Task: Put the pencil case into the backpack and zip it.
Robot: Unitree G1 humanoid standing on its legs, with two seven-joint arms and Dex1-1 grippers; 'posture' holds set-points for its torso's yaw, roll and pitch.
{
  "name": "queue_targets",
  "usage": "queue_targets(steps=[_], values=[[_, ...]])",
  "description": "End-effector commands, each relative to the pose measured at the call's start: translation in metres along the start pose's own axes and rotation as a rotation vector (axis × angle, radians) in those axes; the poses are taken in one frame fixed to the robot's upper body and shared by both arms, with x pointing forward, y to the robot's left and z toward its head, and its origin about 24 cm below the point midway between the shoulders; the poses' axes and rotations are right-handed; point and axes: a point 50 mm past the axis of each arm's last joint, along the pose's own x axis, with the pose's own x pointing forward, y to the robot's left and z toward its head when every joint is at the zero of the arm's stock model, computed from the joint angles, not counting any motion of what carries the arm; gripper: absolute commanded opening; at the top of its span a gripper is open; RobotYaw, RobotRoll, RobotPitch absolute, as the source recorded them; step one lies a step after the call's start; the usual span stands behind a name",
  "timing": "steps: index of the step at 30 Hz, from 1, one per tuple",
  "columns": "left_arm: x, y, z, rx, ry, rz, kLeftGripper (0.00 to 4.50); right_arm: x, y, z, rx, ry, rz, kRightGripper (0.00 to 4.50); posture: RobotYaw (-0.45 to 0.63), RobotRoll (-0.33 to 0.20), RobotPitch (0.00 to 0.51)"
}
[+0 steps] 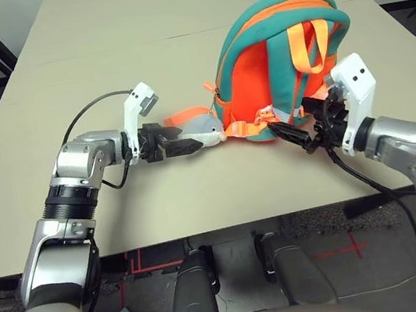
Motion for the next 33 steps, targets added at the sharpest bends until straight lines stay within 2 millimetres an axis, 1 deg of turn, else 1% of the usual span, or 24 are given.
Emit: queue_targets(steps=[1, 4, 7, 11, 15, 18, 21, 25, 31, 33], values=[[-0.005, -0.001, -0.003, -0.011, -0.003, 0.003, 4.47, -0.017, -0.007, 0.004, 0.035, -0.008, -0.019, 4.5, -0.16, 0.0, 0.193], [-0.008, 0.0, -0.004, -0.02, -0.004, 0.01, 4.47, -0.027, -0.015, 0.007, 0.076, -0.006, -0.007, 4.5, -0.16, 0.0, 0.193], [-0.012, 0.002, -0.007, -0.033, -0.009, 0.028, 4.47, -0.042, -0.028, 0.008, 0.119, 0.004, -0.008, 4.5, -0.17, 0.0, 0.194], [-0.017, 0.002, -0.01, -0.058, -0.03, 0.05, 4.47, -0.057, -0.044, 0.004, 0.155, 0.014, -0.052, 4.5, -0.17, 0.0, 0.193], [-0.022, 0.003, -0.015, -0.075, -0.043, 0.079, 4.47, -0.065, -0.053, -0.002, 0.175, 0.012, -0.08, 4.5, -0.16, 0.0, 0.193], [-0.028, 0.007, -0.015, -0.083, -0.092, 0.127, 4.47, -0.065, -0.065, -0.007, 0.166, -0.017, -0.193, 4.5, -0.16, 0.0, 0.19], [-0.035, 0.014, -0.015, -0.086, -0.175, 0.223, 4.47, -0.06, -0.077, -0.012, 0.161, -0.066, -0.345, 4.5, -0.15, 0.0, 0.19], [-0.05, 0.022, -0.023, -0.083, -0.253, 0.357, 4.47, -0.056, -0.09, -0.02, 0.177, -0.134, -0.515, 4.5, -0.14, 0.0, 0.192], [-0.074, 0.031, -0.034, -0.081, -0.388, 0.575, 4.47, -0.052, -0.101, -0.031, 0.18, -0.216, -0.631, 4.5, -0.09, 0.0, 0.198], [-0.08, 0.034, -0.038, -0.077, -0.395, 0.641, 4.47, -0.05, -0.106, -0.033, 0.169, -0.248, -0.666, 4.5, -0.07, 0.0, 0.198]])
